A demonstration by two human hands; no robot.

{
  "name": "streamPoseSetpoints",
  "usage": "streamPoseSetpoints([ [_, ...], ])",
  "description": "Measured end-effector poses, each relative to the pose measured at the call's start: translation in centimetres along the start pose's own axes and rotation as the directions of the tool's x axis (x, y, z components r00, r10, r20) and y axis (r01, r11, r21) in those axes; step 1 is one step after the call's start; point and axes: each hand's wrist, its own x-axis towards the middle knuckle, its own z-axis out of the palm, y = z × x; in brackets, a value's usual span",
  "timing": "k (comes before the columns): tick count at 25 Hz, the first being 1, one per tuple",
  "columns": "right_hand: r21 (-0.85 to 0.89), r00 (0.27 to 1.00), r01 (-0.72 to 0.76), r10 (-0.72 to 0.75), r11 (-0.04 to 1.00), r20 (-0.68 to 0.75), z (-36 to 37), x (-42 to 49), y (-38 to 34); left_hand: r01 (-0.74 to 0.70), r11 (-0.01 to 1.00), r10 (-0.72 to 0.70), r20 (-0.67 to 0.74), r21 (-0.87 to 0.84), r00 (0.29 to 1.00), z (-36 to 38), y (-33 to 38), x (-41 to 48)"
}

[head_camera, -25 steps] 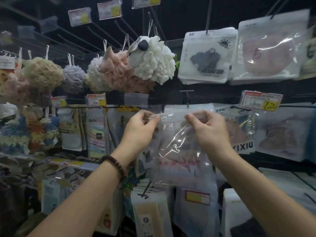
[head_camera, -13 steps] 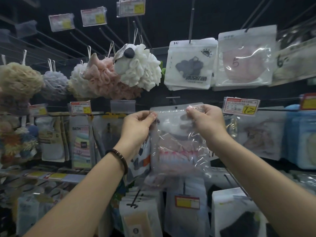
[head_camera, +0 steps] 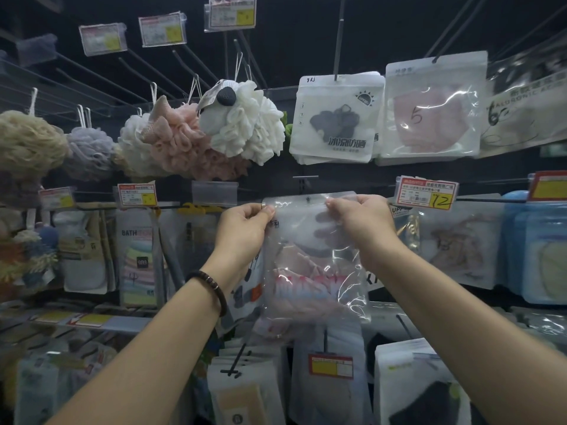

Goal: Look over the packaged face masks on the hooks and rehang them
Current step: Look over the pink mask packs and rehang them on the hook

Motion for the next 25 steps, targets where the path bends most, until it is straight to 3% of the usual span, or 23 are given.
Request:
streamPoseSetpoints([
  [6, -0.089, 0.998, -0.029, 0.025, 0.996, -0.049, 0.4, 0.9, -0.1, 0.042, 0.996, -0.042, 0.009, -0.077, 0.999, 0.2, 0.0, 0.5],
  [16, -0.247, 0.994, -0.077, 0.055, 0.966, -0.096, 0.4, 1.8, 0.1, 0.097, 0.995, -0.097, -0.064, 0.011, 0.993, 0.7, -0.4, 0.4],
  [21, -0.593, 0.976, 0.083, -0.185, 0.801, -0.113, -0.1, 1.4, 1.2, 0.014, 0.984, 0.012, -0.145, 0.177, 0.989, 0.9, -1.2, 0.4],
  [25, -0.695, 0.922, 0.231, -0.381, 0.681, -0.067, -1.2, 0.1, 2.1, -0.057, 0.980, 0.091, -0.176, 0.190, 0.980, 1.1, -1.6, 0.5],
])
